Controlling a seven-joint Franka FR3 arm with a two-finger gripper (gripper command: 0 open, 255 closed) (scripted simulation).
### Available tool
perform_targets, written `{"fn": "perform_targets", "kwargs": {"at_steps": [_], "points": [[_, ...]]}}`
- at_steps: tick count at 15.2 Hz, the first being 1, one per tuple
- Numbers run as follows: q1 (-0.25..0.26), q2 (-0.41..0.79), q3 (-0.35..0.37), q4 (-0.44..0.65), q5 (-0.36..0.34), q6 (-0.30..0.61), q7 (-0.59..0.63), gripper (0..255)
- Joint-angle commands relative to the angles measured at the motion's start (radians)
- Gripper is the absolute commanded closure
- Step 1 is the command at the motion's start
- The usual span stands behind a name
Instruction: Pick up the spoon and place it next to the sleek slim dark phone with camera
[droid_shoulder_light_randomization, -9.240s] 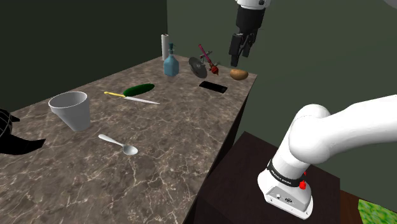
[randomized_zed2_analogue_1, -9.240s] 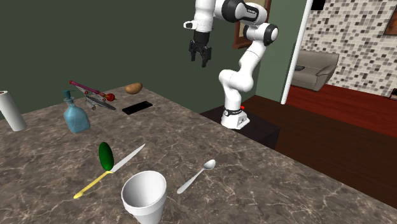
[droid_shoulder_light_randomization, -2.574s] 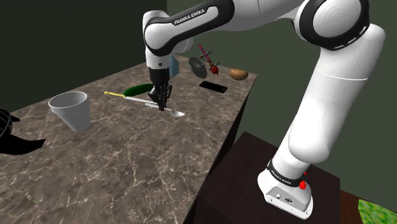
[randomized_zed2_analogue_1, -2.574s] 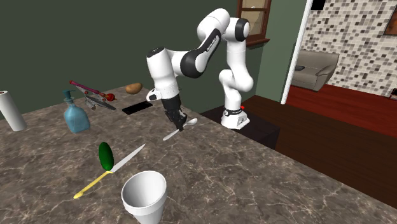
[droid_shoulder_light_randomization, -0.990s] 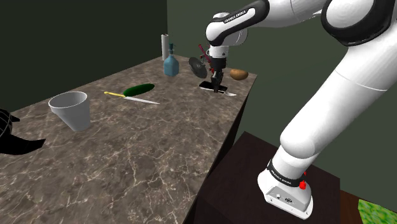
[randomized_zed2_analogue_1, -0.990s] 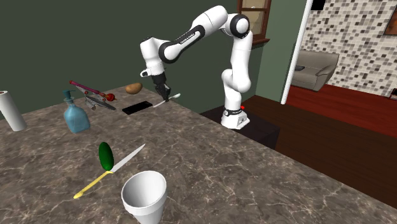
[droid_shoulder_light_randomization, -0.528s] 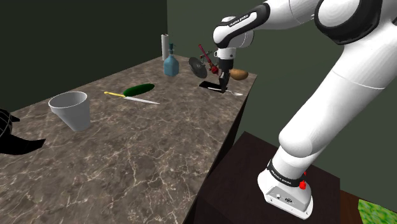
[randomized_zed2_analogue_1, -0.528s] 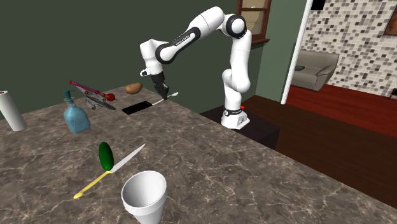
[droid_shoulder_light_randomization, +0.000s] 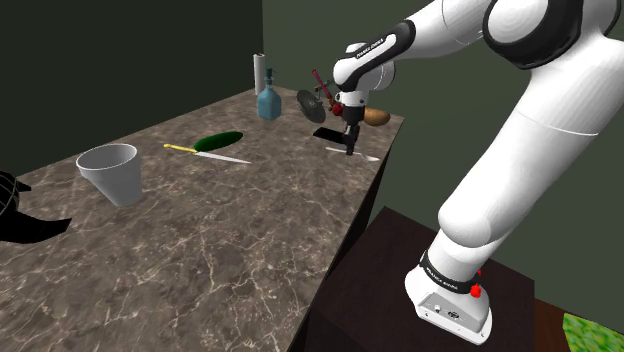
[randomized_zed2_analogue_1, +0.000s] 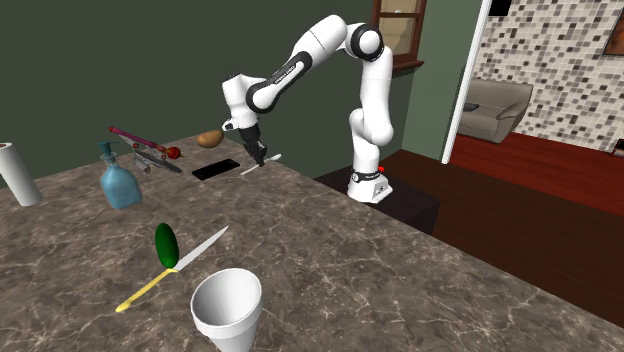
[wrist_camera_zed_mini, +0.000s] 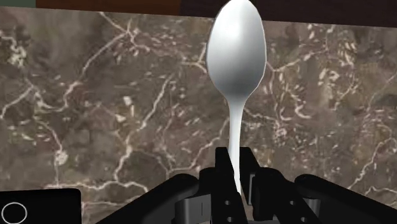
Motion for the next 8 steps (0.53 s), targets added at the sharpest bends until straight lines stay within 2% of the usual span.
{"fn": "perform_targets", "kwargs": {"at_steps": [1, 8], "points": [[0.0, 0.017, 0.0, -0.009, 0.003, 0.027, -0.003, 255], [0.0, 0.028, 0.0, -0.017, 0.005, 0.046, -0.004, 255]]}}
